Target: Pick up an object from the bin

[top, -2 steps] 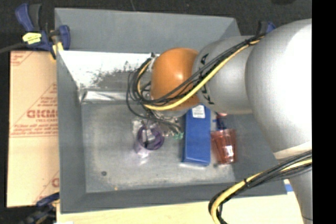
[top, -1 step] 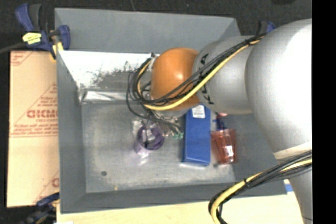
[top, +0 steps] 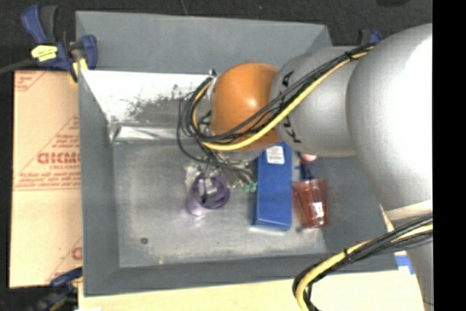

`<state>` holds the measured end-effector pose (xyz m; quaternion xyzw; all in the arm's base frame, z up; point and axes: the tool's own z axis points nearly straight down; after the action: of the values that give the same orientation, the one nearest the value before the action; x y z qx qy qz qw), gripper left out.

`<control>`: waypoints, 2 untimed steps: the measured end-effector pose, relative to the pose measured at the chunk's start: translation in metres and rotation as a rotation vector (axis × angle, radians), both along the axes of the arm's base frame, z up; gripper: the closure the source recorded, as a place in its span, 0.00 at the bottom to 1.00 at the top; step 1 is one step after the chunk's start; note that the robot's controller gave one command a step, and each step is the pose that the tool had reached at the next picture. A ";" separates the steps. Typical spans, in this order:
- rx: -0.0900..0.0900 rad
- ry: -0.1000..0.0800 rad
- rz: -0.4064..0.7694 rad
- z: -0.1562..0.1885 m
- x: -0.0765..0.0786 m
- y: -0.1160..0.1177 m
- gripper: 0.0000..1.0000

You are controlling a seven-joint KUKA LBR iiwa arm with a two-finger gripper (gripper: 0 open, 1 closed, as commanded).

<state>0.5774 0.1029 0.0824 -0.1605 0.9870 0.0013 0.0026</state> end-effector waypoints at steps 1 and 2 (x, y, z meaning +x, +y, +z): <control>0.000 -0.007 -0.001 0.026 0.002 0.000 1.00; 0.000 -0.007 -0.003 0.039 0.002 0.000 1.00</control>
Offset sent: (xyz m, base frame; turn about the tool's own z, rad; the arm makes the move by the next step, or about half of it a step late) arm 0.0010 0.0002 0.0497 0.0004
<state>0.5793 0.1025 0.1211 -0.1590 0.9873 0.0008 0.0059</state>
